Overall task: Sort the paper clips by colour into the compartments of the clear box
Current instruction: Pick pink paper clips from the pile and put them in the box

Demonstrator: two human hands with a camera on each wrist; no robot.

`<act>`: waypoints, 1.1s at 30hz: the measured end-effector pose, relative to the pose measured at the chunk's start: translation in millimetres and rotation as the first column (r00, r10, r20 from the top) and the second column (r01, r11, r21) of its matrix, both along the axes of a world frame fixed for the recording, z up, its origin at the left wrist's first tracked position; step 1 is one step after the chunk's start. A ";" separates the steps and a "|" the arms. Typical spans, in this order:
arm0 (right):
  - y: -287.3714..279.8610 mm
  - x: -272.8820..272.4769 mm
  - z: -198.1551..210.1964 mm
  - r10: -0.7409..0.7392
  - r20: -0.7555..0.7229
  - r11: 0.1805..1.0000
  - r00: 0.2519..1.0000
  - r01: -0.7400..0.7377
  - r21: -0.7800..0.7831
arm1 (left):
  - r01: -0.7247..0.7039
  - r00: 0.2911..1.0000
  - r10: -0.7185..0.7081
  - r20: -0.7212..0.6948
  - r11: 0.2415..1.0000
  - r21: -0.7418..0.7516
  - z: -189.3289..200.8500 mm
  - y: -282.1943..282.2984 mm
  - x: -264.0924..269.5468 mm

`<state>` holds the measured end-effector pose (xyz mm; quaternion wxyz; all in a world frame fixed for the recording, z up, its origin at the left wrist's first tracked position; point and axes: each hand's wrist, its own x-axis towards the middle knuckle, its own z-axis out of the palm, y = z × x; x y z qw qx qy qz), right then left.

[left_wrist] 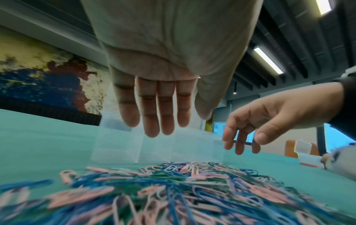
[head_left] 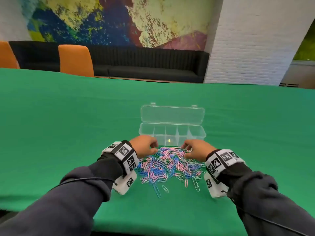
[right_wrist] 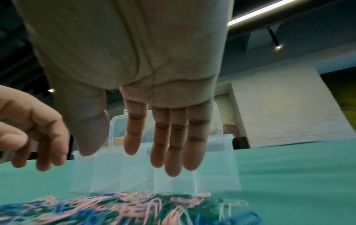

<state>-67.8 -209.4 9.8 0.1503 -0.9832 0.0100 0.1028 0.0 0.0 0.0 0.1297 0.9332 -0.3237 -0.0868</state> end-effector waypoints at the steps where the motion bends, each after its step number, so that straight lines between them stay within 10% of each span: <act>1: -3.8 12.6 -2.5 0.009 -0.016 1.000 1.000 -0.009 -0.010 | 0.013 1.000 -0.013 -0.008 1.000 0.012 -2.9 -7.1 12.0; 14: 2.1 57.2 -9.6 0.207 -0.175 0.933 0.963 -0.248 -0.260 | 0.185 0.980 -0.197 0.027 0.953 0.239 -12.8 -40.4 40.3; 33: 9.4 75.7 -24.9 0.158 -0.123 0.930 0.980 -0.190 -0.314 | 0.198 0.975 -0.217 0.036 0.937 0.287 -27.6 -51.3 60.2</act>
